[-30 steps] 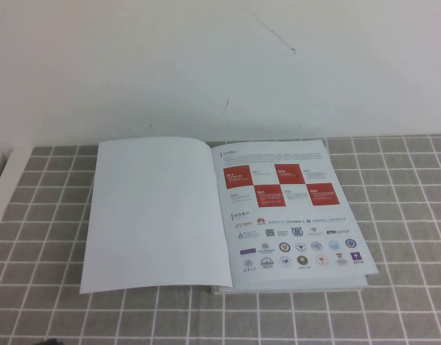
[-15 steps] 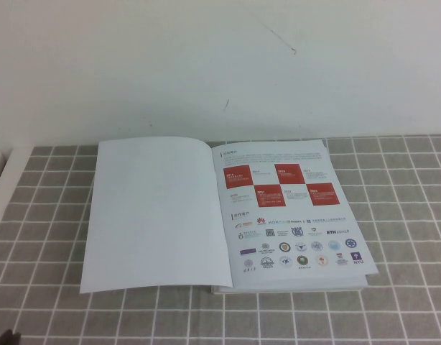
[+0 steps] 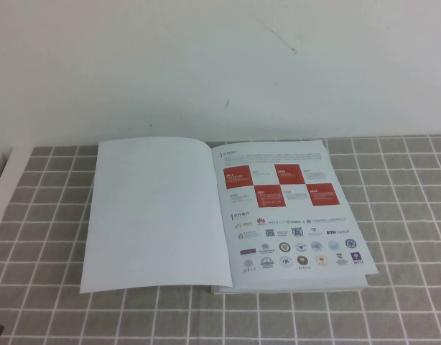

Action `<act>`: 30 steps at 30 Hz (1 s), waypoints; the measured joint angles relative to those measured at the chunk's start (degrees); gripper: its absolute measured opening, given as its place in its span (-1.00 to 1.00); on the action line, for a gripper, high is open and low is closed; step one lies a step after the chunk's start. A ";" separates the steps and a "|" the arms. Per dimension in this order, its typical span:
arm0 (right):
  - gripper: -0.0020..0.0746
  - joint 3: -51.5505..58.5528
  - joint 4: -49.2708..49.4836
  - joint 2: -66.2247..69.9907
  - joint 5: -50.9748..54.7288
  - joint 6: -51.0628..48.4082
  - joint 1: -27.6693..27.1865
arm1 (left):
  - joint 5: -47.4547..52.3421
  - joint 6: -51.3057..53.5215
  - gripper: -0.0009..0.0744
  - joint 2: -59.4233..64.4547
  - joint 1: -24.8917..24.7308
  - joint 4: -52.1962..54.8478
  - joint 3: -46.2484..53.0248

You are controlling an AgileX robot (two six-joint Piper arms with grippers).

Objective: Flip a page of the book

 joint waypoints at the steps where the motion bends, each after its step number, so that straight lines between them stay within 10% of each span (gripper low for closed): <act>1: -0.95 0.00 0.00 0.00 0.00 0.00 0.00 | 0.15 0.00 -0.99 -0.03 0.00 0.00 0.00; 30: -0.95 0.00 0.00 0.09 0.00 0.00 0.00 | 12.94 -22.61 -0.99 -0.12 0.00 5.57 -0.20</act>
